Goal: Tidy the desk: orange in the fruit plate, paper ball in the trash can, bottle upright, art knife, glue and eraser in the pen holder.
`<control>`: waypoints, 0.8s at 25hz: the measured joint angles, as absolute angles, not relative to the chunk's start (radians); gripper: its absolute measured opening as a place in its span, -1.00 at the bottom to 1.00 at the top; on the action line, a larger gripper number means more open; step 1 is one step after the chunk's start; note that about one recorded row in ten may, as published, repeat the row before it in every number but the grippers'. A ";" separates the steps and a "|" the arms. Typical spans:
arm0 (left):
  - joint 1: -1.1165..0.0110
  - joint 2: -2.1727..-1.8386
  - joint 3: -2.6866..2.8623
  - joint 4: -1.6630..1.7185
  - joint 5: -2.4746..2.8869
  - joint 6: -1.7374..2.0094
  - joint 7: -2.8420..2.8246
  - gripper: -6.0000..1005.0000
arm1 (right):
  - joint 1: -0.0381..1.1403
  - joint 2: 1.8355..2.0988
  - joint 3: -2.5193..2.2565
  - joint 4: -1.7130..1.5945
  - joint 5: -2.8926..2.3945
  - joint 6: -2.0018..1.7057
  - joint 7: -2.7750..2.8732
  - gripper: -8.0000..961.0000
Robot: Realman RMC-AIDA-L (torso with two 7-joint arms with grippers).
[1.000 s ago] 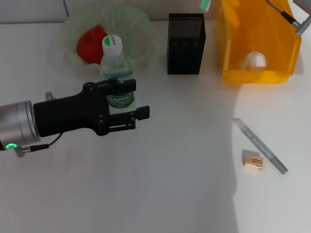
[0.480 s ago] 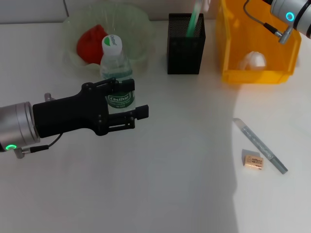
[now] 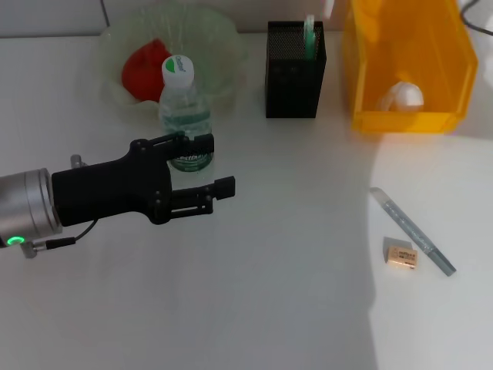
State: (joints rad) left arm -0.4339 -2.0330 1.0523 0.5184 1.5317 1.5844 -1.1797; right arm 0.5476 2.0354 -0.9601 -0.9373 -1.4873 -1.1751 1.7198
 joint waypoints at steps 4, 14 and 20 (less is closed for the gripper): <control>-0.432 -2.027 1.052 0.528 1.580 1.595 -1.198 0.59 | 0.613 1.987 -0.837 -1.248 -1.993 -1.667 2.098 0.36; -0.440 -2.029 1.045 0.531 1.604 1.597 -1.207 0.59 | 0.737 2.002 -0.858 -1.366 -2.359 -2.050 2.198 0.36; -0.443 -2.031 1.046 0.531 1.605 1.596 -1.204 0.59 | 0.763 2.016 -0.992 -1.380 -2.484 -2.072 2.224 0.36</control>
